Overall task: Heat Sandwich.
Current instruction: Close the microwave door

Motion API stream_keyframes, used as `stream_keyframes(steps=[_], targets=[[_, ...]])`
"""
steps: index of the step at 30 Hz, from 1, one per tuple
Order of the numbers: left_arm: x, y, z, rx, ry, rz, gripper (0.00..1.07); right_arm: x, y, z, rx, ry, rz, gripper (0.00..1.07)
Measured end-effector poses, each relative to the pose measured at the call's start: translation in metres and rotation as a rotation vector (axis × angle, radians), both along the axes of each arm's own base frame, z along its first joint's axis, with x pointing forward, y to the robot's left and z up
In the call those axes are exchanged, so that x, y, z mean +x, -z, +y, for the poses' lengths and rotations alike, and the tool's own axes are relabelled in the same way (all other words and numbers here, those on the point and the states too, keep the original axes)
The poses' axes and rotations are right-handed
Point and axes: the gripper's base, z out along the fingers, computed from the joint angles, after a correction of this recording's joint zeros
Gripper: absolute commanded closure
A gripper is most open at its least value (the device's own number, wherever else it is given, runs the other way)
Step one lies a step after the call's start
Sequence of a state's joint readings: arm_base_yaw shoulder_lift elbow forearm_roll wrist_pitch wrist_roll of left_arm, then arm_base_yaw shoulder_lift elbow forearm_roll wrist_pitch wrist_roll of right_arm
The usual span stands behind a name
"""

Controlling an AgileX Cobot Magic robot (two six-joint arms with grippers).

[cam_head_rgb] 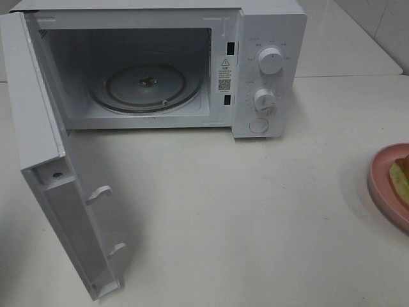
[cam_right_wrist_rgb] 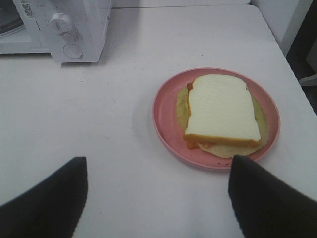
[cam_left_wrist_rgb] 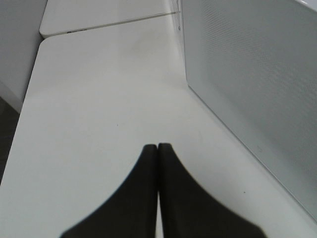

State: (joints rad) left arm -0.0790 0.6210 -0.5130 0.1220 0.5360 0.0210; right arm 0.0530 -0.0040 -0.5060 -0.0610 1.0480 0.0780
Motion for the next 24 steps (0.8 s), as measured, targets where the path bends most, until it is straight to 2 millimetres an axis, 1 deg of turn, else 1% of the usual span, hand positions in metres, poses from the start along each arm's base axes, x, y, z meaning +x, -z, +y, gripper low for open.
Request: stream_keyframes(steps=[2,3,5,6,7,9,10,11,12,14,17,19,21,22,24], targets=[[0.014,0.012,-0.002,0.004,0.017,-0.025,1.07,0.0,0.0,0.0,0.0,0.0,0.0,0.32],[0.014,0.012,-0.002,0.004,0.017,-0.025,1.07,0.0,0.0,0.0,0.0,0.0,0.0,0.32],[0.021,0.021,-0.004,0.0,0.029,-0.047,1.07,0.0,0.0,0.0,0.0,0.0,0.0,0.32],[0.028,0.03,-0.006,-0.006,0.043,-0.083,1.07,0.0,0.0,0.0,0.0,0.0,0.0,0.32],[0.031,0.035,-0.006,-0.009,0.049,-0.1,1.07,0.0,0.0,0.0,0.0,0.0,0.0,0.32],[0.033,0.039,-0.007,-0.012,0.055,-0.114,1.07,0.0,0.0,0.0,0.0,0.0,0.0,0.32],[0.039,0.047,-0.009,-0.02,0.068,-0.151,1.07,0.0,0.0,0.0,0.0,0.0,0.0,0.32],[0.042,0.05,-0.01,-0.024,0.073,-0.161,1.07,0.0,0.0,0.0,0.0,0.0,0.0,0.32],[0.042,0.05,-0.01,-0.024,0.073,-0.161,1.07,0.0,0.0,0.0,0.0,0.0,0.0,0.32],[0.051,0.058,-0.012,-0.034,0.088,-0.198,1.07,0.0,0.0,0.0,0.0,0.0,0.0,0.32],[0.058,0.061,-0.013,-0.042,0.096,-0.224,1.07,0.0,0.0,0.0,0.0,0.0,0.0,0.32],[0.07,0.068,-0.015,-0.058,0.1,-0.242,1.07,0.0,0.0,0.0,0.0,0.0,0.0,0.32],[0.074,0.071,-0.016,-0.065,0.1,-0.252,1.07,0.0,0.0,0.0,0.0,0.0,0.0,0.32],[0.081,0.075,-0.017,-0.076,0.101,-0.268,1.07,0.0,0.0,0.0,0.0,0.0,0.0,0.32],[0.086,0.079,-0.018,-0.083,0.106,-0.291,1.07,0.0,0.0,0.0,0.0,0.0,0.0,0.32]])
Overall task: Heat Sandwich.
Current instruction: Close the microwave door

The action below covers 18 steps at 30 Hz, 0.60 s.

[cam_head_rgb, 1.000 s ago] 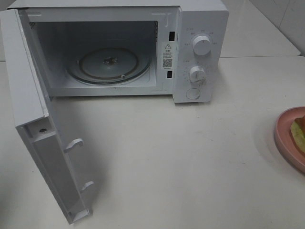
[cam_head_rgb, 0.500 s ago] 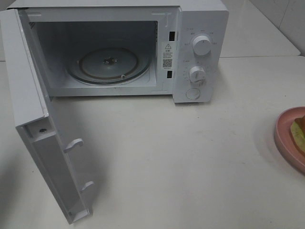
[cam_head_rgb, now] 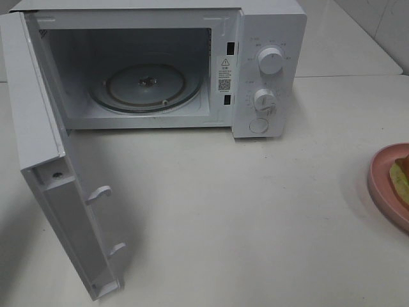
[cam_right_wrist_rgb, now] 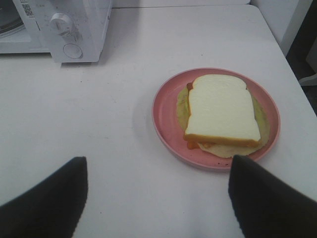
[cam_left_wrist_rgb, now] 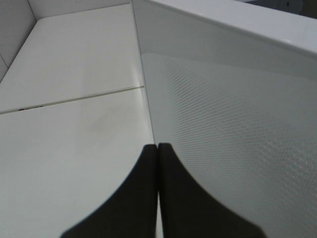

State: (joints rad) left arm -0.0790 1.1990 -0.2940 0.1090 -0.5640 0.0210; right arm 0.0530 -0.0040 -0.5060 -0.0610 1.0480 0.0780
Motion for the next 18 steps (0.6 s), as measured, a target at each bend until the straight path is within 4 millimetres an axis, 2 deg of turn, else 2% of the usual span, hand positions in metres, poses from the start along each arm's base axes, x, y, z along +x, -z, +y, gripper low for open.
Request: stream_keyframes(steps=[12,18], targets=[[0.023,0.026,-0.009,-0.116,0.054,0.0,1.07,0.0,0.0,0.0,0.0,0.0,0.0,0.32],[0.034,0.031,-0.015,-0.161,0.102,-0.007,1.07,0.0,0.0,0.0,0.0,0.0,0.0,0.32]])
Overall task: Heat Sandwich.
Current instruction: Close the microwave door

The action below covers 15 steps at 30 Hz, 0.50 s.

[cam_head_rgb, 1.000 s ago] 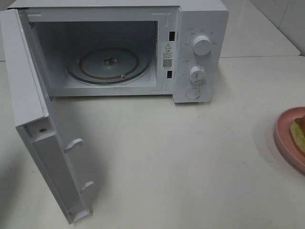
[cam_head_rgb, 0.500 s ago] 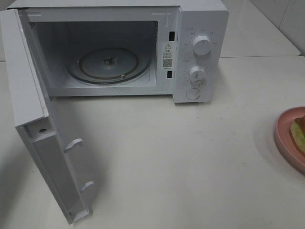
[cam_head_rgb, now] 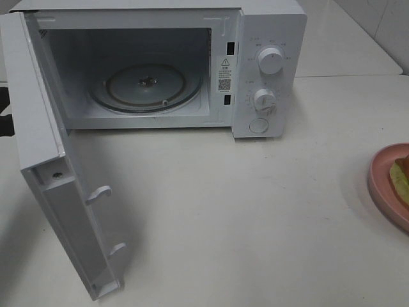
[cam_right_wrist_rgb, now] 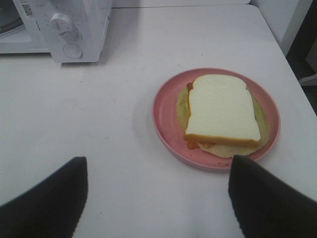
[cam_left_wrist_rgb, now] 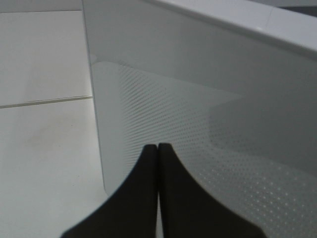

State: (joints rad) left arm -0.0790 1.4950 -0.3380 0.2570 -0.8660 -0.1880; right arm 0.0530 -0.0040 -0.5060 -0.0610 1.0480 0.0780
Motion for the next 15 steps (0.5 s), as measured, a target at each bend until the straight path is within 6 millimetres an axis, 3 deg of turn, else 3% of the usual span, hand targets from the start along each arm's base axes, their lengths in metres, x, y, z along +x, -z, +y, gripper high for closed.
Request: stream_keyframes(steps=[15], targets=[[0.02,0.005,-0.038,-0.012,0.152,-0.005,1.07,0.0,0.0,0.0,0.0,0.0,0.0,0.32]])
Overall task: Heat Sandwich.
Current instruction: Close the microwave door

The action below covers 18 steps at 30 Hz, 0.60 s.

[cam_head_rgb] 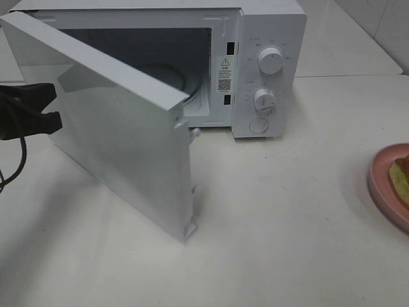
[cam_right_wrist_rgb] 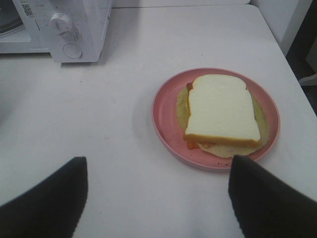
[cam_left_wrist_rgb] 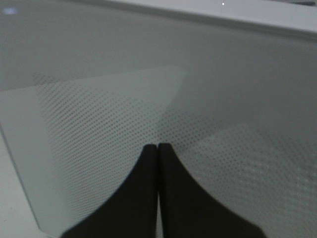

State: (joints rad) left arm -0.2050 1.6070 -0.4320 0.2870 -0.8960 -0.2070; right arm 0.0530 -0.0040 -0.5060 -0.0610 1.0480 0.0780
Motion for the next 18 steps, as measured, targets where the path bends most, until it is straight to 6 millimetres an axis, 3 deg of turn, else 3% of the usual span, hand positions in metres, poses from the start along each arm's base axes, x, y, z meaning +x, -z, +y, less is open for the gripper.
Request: stream_keyframes(steps=[18], targets=[[0.027,-0.01,-0.063,-0.015,0.119,-0.059,1.07,0.0,0.0,0.0,0.0,0.0,0.0,0.32]])
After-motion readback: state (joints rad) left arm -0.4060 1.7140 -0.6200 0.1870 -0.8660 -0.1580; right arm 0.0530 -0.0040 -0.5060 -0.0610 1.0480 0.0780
